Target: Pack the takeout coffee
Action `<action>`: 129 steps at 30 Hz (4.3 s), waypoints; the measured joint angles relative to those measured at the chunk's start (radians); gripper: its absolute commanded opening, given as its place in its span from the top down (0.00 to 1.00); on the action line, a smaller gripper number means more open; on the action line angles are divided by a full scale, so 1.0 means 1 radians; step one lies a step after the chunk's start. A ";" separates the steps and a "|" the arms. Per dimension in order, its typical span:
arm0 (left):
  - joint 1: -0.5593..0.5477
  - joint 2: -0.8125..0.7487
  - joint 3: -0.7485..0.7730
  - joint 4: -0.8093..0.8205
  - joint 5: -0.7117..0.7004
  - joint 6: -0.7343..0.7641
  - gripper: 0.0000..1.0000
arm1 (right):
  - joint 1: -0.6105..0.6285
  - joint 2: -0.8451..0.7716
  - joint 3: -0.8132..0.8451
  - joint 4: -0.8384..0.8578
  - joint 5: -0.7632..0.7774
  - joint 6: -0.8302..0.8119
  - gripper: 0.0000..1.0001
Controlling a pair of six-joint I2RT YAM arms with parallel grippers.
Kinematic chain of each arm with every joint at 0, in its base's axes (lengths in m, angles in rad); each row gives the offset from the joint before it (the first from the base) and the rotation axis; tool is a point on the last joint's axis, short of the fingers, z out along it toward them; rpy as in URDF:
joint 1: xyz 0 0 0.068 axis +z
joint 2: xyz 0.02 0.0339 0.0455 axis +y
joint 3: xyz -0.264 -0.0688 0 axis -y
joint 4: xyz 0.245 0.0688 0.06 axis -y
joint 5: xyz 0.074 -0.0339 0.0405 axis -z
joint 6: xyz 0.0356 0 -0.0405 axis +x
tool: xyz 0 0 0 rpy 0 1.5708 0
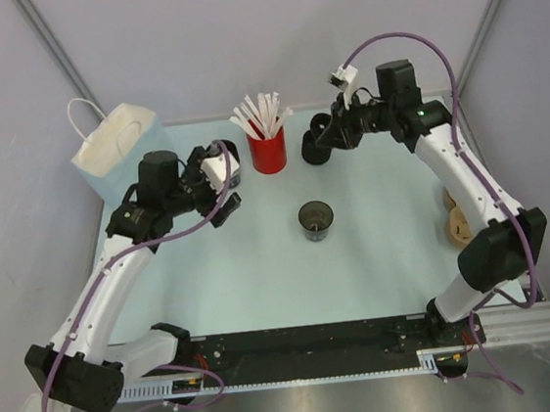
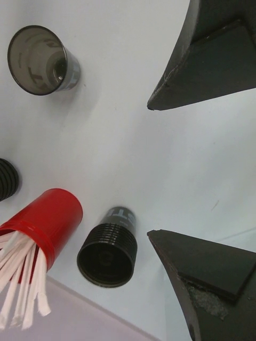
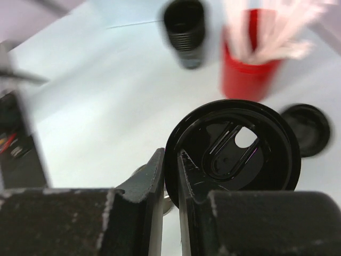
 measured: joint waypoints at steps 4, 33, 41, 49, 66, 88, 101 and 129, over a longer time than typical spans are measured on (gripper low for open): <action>-0.064 -0.016 0.010 0.014 -0.034 0.085 0.01 | 0.027 -0.095 -0.016 -0.162 -0.184 -0.089 0.81; -0.525 0.061 -0.014 0.100 -0.124 0.460 0.01 | 0.153 0.062 -0.063 -0.554 -0.392 -0.336 0.81; -0.571 0.113 -0.029 0.142 -0.172 0.467 0.08 | 0.167 0.062 -0.063 -0.565 -0.402 -0.339 0.81; -0.589 0.139 -0.035 0.179 -0.208 0.462 0.39 | 0.173 0.062 -0.063 -0.565 -0.409 -0.340 0.81; -0.614 0.175 -0.036 0.210 -0.256 0.459 0.69 | 0.184 0.062 -0.063 -0.580 -0.408 -0.348 0.81; -0.572 0.182 -0.085 0.224 -0.244 0.313 0.80 | -0.142 0.040 0.086 -0.524 -0.279 -0.309 0.27; -0.287 0.339 0.199 0.265 -0.020 -0.307 0.77 | 0.127 -0.442 -0.330 -0.155 0.196 -0.329 0.20; -0.183 0.451 0.254 0.392 0.371 -0.903 0.76 | 0.444 -0.525 -0.574 0.142 0.454 -0.540 0.46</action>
